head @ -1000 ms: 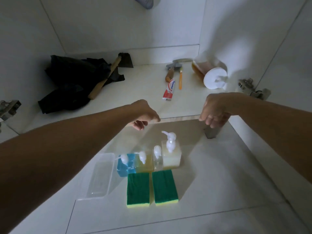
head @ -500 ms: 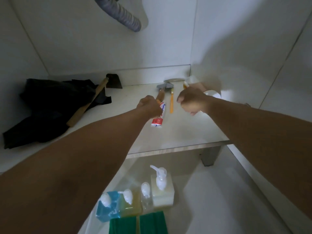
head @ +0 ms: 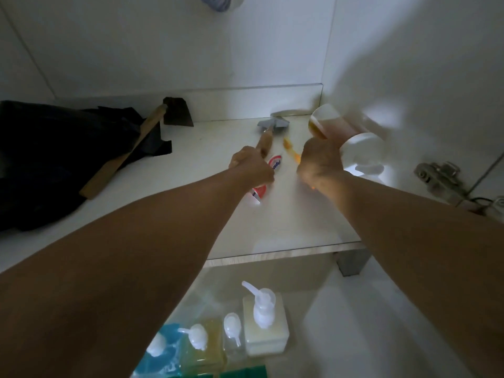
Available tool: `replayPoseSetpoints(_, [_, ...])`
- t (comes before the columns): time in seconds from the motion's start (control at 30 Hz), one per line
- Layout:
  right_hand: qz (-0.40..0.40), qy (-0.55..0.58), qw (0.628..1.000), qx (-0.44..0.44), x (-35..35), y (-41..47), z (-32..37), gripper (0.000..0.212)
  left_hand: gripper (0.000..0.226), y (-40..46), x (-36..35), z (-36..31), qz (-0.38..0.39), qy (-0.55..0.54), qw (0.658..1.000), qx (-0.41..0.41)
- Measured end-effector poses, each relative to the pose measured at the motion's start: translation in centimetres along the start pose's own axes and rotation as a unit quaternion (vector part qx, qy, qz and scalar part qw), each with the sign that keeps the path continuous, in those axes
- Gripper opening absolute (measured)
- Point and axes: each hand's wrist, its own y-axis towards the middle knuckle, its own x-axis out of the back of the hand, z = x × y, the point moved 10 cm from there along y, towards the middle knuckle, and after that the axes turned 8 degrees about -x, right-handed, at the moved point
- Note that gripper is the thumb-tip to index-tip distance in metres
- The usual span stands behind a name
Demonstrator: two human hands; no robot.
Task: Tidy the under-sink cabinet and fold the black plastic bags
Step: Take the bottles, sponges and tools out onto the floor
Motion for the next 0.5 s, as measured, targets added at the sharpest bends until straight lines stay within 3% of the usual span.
replayPoseSetpoints(0.07, [0.030, 0.026, 0.999, -0.029, 0.1, -0.4, -1.0, 0.008, 0.055, -0.8, 0.1, -0.7, 0.001, 0.000, 1.000, -0.011])
replayPoseSetpoints(0.17, [0.094, 0.073, 0.990, -0.070, -0.2, -2.0, -2.7, 0.005, 0.056, -2.7, -0.6, -0.4, 0.035, -0.085, 0.995, 0.034])
replayPoseSetpoints(0.3, [0.201, 0.158, 0.958, -0.127, 0.0, -6.2, -5.2, 0.005, 0.034, -7.6, -1.9, -0.7, 0.130, -0.250, 0.953, 0.110])
replayPoseSetpoints(0.5, [0.294, 0.201, 0.920, -0.162, 0.9, -13.8, -9.3, 0.007, 0.024, -16.1, -3.0, -3.2, 0.238, -0.307, 0.916, 0.098])
